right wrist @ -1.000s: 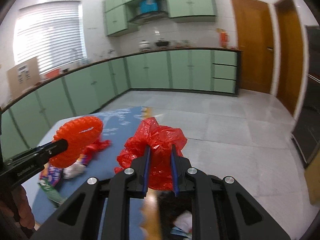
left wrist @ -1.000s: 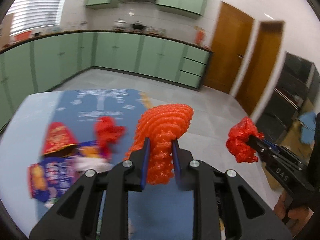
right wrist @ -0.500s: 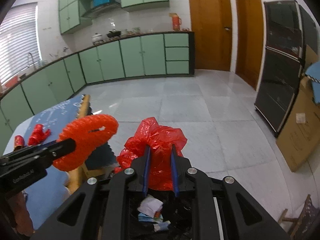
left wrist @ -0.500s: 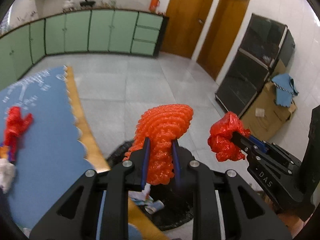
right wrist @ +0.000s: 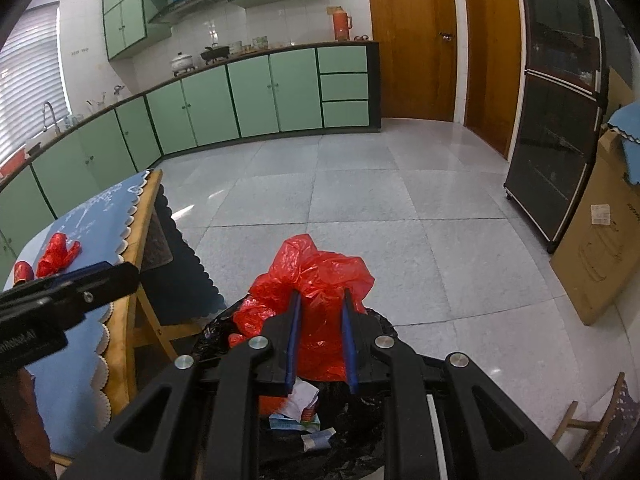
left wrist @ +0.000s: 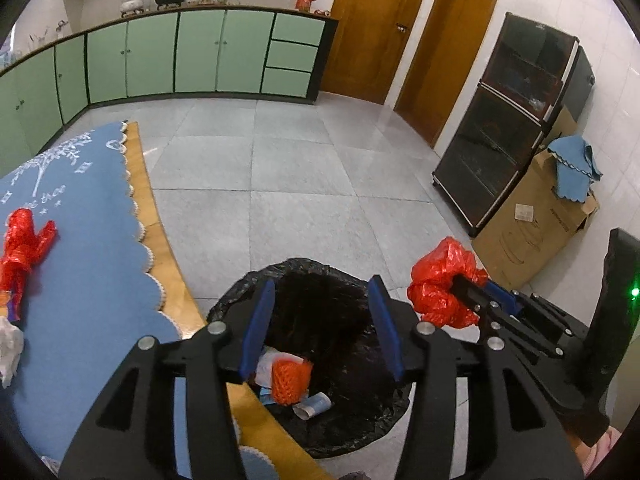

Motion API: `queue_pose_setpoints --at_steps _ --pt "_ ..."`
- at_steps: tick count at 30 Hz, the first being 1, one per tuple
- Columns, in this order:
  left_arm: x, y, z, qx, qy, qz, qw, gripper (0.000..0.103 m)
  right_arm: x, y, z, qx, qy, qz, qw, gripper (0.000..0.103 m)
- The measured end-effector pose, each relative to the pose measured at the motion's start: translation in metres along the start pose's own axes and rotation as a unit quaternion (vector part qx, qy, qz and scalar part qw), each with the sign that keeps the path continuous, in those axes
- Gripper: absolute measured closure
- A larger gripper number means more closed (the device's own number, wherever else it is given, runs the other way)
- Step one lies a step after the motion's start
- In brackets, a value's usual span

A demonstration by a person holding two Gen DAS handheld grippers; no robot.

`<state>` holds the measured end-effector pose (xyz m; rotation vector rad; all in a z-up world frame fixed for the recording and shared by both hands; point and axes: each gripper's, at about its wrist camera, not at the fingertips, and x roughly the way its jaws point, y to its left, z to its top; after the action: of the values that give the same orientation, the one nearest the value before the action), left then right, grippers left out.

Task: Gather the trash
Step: 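Carry the net and red bag over the bin and open both grippers, then move both grippers back over the table toward the blue snack bag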

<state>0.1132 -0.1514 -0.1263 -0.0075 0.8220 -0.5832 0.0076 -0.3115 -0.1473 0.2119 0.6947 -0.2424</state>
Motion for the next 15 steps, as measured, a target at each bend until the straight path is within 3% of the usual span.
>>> queue_pose_setpoints --at_steps 4,8,15 --pt "-0.013 0.007 0.001 -0.003 -0.017 0.017 0.9997 0.053 0.009 0.003 -0.005 -0.008 0.017 0.004 1.0 0.081" --pt "-0.021 0.013 0.002 -0.01 -0.025 0.028 0.9992 0.051 0.01 0.005 -0.008 -0.008 0.014 -0.011 1.0 0.045" --pt "-0.035 0.025 0.003 -0.019 -0.038 0.045 0.9981 0.049 -0.004 0.015 0.003 -0.013 -0.007 -0.001 1.0 0.033"
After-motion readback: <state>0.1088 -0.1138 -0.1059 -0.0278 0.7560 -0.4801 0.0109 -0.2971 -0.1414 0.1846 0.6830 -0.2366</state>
